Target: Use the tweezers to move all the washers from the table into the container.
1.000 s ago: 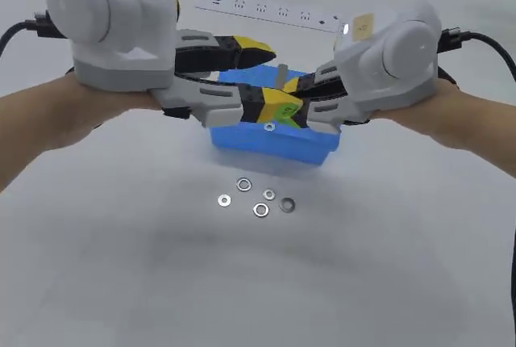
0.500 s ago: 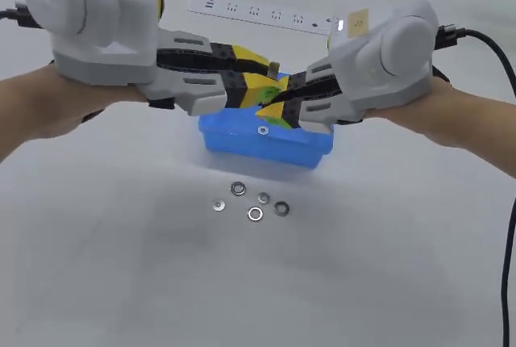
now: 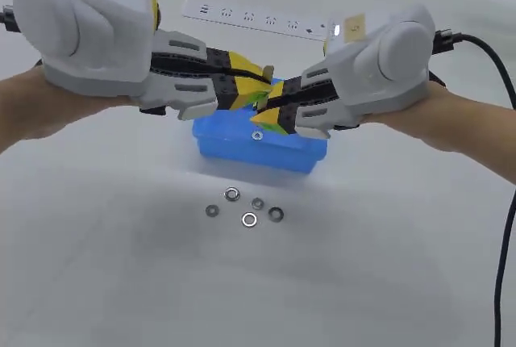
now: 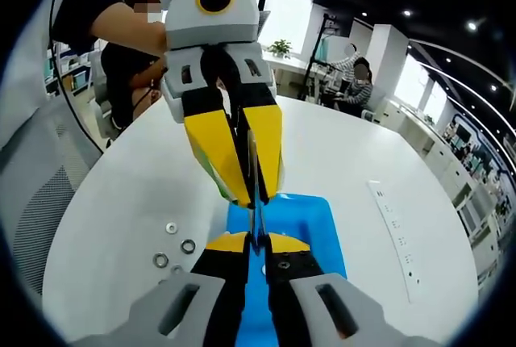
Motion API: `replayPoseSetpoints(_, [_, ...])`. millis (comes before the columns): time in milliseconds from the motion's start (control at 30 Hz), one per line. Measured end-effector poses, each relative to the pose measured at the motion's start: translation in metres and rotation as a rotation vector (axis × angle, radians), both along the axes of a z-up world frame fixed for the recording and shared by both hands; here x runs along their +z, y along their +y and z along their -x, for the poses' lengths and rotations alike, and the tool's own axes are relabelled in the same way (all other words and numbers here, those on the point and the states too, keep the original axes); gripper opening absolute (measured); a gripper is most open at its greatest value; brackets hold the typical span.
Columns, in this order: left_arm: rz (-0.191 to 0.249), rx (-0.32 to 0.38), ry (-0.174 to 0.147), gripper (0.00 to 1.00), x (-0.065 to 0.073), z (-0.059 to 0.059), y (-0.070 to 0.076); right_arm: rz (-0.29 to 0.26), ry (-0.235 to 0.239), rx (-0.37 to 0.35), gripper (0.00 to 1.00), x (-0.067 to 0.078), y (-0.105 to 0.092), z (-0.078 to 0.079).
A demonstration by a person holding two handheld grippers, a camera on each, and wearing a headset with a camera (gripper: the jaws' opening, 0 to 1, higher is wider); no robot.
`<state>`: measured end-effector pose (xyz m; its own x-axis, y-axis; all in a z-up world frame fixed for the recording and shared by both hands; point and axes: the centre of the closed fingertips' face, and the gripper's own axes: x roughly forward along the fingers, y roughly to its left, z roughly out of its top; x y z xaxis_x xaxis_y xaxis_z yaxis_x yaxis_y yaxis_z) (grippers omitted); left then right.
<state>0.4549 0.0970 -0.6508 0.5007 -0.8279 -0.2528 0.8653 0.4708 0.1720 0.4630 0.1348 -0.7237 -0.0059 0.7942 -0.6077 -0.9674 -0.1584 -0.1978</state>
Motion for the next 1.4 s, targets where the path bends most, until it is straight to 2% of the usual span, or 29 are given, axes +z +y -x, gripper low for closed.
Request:
replayPoseSetpoints(200, [0.013,-0.006,0.009,0.05,-0.001,-0.001,0.002,0.011,-0.020,0.000,0.08,0.000,-0.003,0.000])
replayPoseSetpoints(300, [0.045,0.005,0.023,0.05,0.002,-0.004,0.004,0.009,-0.030,-0.009,0.09,0.003,-0.003,0.000])
replayPoseSetpoints(400, [0.051,0.021,0.027,0.05,0.005,-0.006,0.006,0.005,-0.041,-0.015,0.10,0.006,-0.003,-0.001])
replayPoseSetpoints(467, [0.050,0.025,0.025,0.05,0.008,-0.006,0.007,-0.001,-0.041,-0.023,0.10,0.009,-0.003,-0.001])
replayPoseSetpoints(500, [0.046,0.029,0.021,0.05,0.010,-0.006,0.007,-0.004,-0.073,-0.024,0.10,0.012,-0.004,-0.002])
replayPoseSetpoints(567, [0.041,0.031,0.011,0.05,0.012,-0.005,0.009,-0.007,-0.089,-0.027,0.11,0.015,-0.004,-0.002])
replayPoseSetpoints(733, [0.020,0.038,-0.017,0.05,0.021,0.000,0.011,-0.024,-0.109,-0.028,0.13,0.027,-0.009,0.002])
replayPoseSetpoints(900, [0.006,0.044,-0.031,0.05,0.027,0.006,0.014,-0.026,-0.116,-0.041,0.14,0.032,-0.016,0.008])
replayPoseSetpoints(1133, [-0.017,0.035,-0.049,0.05,0.035,0.026,0.011,-0.039,-0.117,-0.059,0.17,0.038,-0.031,0.022])
replayPoseSetpoints(1300, [-0.031,0.024,-0.072,0.05,0.041,0.045,0.005,-0.055,-0.129,-0.108,0.17,0.044,-0.050,0.031])
replayPoseSetpoints(1400, [-0.037,0.017,-0.068,0.05,0.040,0.056,0.003,-0.068,-0.124,-0.146,0.18,0.044,-0.062,0.037])
